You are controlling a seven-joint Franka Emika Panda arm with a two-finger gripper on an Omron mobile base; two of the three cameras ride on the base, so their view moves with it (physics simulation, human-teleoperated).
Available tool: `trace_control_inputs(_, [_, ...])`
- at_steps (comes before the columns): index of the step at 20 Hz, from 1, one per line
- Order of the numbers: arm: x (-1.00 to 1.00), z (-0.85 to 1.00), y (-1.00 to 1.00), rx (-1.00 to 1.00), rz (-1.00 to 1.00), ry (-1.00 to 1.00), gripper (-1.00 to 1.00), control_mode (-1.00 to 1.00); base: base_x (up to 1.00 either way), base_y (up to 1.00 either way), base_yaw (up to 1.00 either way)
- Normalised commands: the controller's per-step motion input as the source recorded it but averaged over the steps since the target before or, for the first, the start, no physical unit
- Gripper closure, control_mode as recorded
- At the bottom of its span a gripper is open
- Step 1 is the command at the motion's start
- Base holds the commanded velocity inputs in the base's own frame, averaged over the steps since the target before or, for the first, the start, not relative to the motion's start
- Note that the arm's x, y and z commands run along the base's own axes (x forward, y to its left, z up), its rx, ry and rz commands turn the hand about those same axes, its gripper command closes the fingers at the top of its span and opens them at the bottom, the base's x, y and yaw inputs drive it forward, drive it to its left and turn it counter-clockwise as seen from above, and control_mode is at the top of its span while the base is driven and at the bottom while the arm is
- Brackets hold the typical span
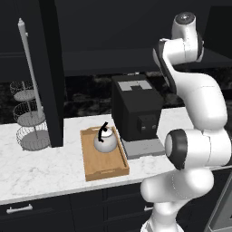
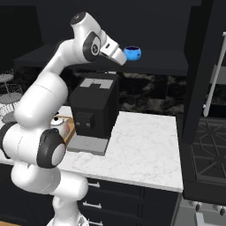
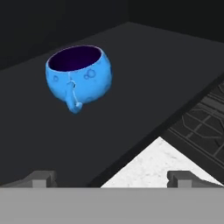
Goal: Pick the kettle from the counter and place it on the tray. Then pick the mug from the cabinet and place it on the tray. Then close the cabinet doors.
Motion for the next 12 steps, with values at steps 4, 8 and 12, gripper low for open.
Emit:
trace_control_inputs(4, [0.30,0.00,-0.27,0.00,0.00,-0.09,-1.00,-1.00,0.00,0.00,0.00])
trace_control_inputs(8, [0.25,0.00,-0.07,0.00,0.00,-0.06,-1.00,-1.00,0.00,0.00,0.00])
trace_control_inputs(12, [0.19,0.00,0.00,0.00,0.00,0.00,-1.00,-1.00,0.00,0.00,0.00])
